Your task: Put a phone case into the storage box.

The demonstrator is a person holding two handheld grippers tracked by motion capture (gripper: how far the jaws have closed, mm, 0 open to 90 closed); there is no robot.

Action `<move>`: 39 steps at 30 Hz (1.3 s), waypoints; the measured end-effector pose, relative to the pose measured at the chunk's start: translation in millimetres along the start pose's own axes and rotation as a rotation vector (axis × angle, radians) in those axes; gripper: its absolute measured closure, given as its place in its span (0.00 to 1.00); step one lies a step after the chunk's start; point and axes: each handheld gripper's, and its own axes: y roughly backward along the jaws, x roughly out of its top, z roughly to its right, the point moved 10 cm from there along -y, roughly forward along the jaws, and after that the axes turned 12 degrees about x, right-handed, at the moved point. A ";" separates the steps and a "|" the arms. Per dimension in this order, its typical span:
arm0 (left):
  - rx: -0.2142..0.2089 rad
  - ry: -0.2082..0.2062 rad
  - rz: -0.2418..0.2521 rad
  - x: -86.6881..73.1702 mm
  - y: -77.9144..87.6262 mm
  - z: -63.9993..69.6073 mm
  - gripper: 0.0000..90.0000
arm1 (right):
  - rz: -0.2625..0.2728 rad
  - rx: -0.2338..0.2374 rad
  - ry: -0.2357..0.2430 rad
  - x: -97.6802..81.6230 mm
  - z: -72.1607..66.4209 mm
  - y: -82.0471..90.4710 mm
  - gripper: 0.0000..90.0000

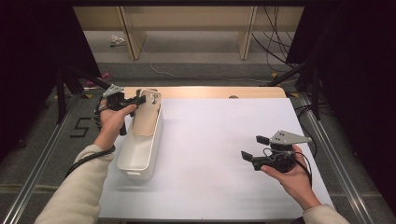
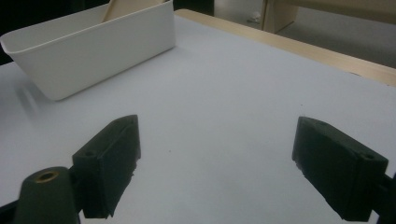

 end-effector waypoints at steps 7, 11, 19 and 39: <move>0.002 -0.017 -0.020 -4.1 -3.3 -0.3 0.88 | -0.001 0.001 0.000 -0.2 -0.1 -0.2 0.18; 0.006 -0.027 -0.029 -5.6 -4.4 -0.9 0.88 | -0.001 0.002 0.000 -0.3 -0.3 -0.5 0.18; 0.021 -0.037 -0.055 -9.4 -5.0 -4.9 0.86 | -0.001 0.003 0.001 -0.3 -0.4 -0.8 0.18; 0.054 -0.070 -0.101 -13.1 -6.9 -10.2 0.82 | -0.002 0.005 -0.002 -0.7 -0.4 -1.3 0.18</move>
